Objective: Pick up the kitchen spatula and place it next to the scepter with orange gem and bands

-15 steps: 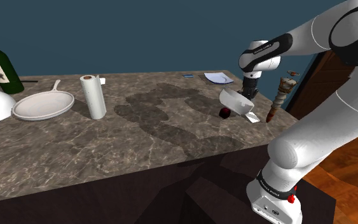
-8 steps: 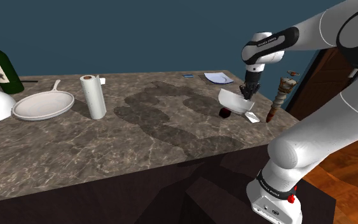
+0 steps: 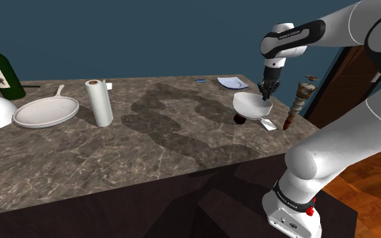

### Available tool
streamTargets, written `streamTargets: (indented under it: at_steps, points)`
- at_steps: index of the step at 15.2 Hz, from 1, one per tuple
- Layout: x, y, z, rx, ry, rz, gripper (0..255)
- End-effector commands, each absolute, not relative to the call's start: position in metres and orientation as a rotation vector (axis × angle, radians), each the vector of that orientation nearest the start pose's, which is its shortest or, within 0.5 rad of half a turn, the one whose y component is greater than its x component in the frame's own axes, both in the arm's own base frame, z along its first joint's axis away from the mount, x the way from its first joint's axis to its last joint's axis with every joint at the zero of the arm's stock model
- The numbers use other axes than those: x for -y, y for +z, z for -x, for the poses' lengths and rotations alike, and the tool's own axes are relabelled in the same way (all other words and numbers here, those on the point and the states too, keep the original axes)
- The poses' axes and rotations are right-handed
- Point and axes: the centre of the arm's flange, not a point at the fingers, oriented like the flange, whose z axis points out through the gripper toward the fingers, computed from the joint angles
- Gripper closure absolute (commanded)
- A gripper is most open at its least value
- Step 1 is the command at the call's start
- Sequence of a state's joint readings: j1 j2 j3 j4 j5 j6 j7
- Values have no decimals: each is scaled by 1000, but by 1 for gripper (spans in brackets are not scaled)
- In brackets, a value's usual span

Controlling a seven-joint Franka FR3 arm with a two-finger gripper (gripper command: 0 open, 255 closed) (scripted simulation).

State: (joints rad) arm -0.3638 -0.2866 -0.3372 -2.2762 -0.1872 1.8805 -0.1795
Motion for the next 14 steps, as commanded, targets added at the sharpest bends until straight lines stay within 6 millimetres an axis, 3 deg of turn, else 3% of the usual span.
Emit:
streamTargets:
  at_steps: [1,14]
  points:
    - [307,466,-333,-681,228,3082,255]
    - [307,535,-333,-681,228,3082,255]
